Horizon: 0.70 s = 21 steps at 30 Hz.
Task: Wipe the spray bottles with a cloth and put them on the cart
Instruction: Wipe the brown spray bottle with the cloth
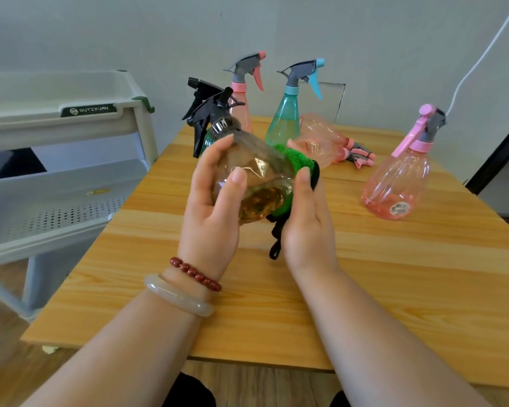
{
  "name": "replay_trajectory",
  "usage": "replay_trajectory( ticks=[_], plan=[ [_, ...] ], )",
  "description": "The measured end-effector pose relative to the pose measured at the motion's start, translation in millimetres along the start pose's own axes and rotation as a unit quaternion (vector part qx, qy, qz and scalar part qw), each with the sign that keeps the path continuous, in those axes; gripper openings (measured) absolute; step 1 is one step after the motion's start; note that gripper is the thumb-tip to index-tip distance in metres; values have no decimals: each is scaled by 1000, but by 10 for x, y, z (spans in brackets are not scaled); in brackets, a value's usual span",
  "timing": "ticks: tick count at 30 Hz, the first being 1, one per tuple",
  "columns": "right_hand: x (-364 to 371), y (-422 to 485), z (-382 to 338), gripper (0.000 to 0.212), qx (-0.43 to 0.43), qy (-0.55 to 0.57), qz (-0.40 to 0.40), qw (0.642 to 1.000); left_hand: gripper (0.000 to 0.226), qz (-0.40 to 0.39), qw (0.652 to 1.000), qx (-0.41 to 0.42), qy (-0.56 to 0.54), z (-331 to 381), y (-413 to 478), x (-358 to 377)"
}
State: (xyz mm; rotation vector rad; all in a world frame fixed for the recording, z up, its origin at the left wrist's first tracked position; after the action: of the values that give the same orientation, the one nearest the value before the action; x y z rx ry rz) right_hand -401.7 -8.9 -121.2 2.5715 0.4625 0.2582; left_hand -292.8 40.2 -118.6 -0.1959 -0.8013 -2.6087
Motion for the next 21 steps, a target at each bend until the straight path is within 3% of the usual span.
replay_trajectory(
  ticks=[5,7,11,17,21],
  plan=[
    [-21,-9,44,66,-6,-14,-19,1000,54,-42,997,45,53,11,-4,-15],
    [-60,2,26,63,6,-31,7,999,64,-83,985,69,137,-24,-20,12],
    [-164,11,9,55,25,-73,68,995,59,-122,958,79,247,-48,-72,96],
    [-217,41,55,48,81,-103,84,988,70,-97,906,43,410,-35,-91,79],
    [-231,53,113,51,127,-126,96,979,84,-46,855,75,512,-40,-71,89]
  ],
)
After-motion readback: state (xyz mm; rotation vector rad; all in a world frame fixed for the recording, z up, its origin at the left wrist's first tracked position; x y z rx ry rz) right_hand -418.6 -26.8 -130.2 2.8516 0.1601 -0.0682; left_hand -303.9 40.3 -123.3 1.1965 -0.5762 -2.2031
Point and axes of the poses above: each hand's wrist, its own y-axis towards the middle knuckle, its own x-axis out of the palm, z = x × y, the point moved 3 cm from there along y, towards the middle knuckle, and after that the axes turned 2 degrees about -z, right-handed, at the moved point
